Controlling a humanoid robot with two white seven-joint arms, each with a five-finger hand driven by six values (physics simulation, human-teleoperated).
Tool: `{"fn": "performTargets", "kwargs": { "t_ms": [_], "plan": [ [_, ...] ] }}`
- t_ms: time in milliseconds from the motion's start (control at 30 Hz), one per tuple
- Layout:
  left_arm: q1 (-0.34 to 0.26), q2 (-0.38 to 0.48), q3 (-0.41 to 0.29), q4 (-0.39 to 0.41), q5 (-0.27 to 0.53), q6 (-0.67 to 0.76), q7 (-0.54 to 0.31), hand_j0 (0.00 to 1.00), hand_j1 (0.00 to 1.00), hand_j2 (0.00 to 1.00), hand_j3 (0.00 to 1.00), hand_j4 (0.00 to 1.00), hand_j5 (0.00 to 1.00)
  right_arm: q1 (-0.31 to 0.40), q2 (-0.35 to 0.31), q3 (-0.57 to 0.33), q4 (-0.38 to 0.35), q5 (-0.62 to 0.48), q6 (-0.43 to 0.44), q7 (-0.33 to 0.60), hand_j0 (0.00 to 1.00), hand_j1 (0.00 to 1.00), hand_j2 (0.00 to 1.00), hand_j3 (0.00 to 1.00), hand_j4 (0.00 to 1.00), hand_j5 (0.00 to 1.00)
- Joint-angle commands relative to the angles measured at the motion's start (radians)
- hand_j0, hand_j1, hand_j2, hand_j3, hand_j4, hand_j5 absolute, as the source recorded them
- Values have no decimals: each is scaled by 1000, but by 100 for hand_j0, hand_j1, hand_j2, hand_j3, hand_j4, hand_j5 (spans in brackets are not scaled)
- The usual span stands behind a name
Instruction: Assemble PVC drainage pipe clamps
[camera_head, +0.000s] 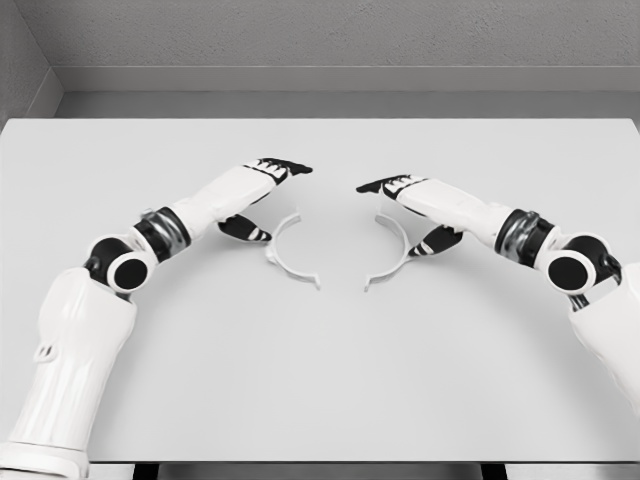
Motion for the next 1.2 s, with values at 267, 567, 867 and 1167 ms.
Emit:
{"fn": "performTargets", "kwargs": {
  "t_ms": [267,567,867,1167],
  "plan": [
    [-3,-2,11,-14,16,0,-1,100,100,100,100,100,100,-6,-9,-5,9,7,4,-2,100,100,100,100,100,100],
    [57,82,35,-96,27,-10,-1,100,100,100,100,100,100,-20,-6,-5,89,8,4,-2,100,100,100,100,100,100],
    [104,82,23,-161,24,-13,-1,100,100,100,100,100,100,-18,-2,1,92,8,4,-2,100,100,100,100,100,100],
    [95,44,-2,-148,12,-4,-1,100,100,100,100,100,100,-17,6,7,86,8,4,-2,100,100,100,100,100,100]
  ]
}}
